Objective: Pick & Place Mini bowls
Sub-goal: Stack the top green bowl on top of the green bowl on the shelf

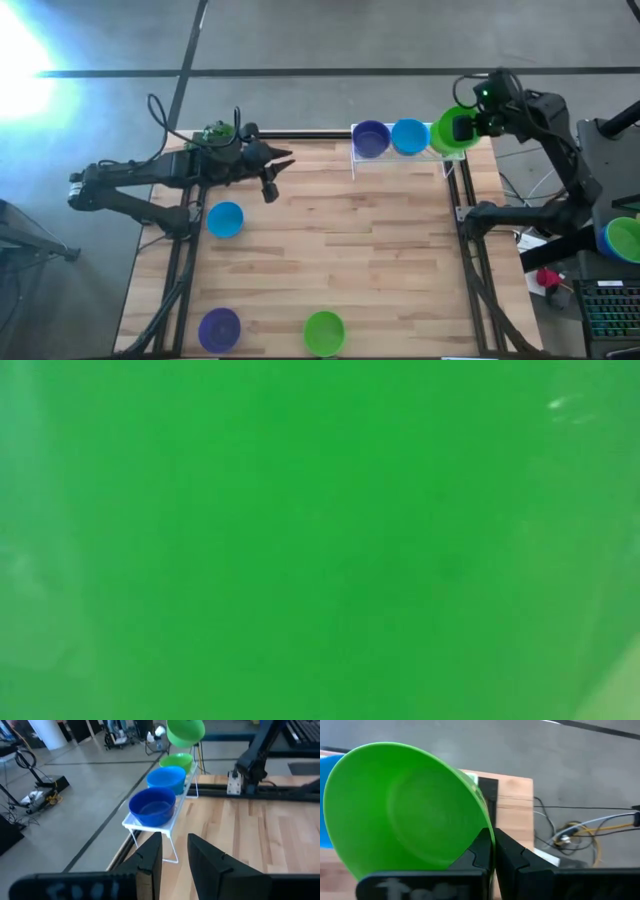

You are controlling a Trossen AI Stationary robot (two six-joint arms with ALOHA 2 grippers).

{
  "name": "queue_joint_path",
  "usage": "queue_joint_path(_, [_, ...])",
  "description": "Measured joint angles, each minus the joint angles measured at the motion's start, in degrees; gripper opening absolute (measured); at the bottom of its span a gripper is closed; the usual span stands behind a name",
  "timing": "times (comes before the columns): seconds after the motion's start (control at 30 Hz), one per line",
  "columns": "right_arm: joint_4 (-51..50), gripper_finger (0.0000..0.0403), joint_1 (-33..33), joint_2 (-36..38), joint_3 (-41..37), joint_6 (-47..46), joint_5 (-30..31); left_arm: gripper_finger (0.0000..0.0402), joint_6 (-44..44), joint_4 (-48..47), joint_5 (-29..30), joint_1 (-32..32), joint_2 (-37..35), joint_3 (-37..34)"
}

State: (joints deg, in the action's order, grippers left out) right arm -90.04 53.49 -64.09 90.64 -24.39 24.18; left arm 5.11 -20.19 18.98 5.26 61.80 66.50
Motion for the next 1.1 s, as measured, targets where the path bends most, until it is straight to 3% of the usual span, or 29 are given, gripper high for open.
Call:
queue_joint_path(0.23, [1.02, 0.0008, 2.45, -3.31, -0.4, 2.56, 0.78, 0.0087, 3.31, 3.33, 1.17, 0.02, 0.0, -0.02])
queue_joint_path(0.43, [1.27, 0.0008, 2.45, -5.72, -2.02, 0.46, 1.53, 0.0087, 6.99, 5.36, 5.46, 0.18, 0.0, 0.0])
queue_joint_path(0.67, [2.16, 0.0008, 2.43, -8.38, -3.2, -2.5, 1.51, 0.0087, 10.31, 5.45, 6.55, 0.35, 0.0, -0.01])
queue_joint_path(1.1, [1.51, 0.0008, 2.43, -8.83, -3.22, -3.94, 0.66, 0.0087, 12.04, 5.27, 8.46, 0.66, 0.0, 0.31])
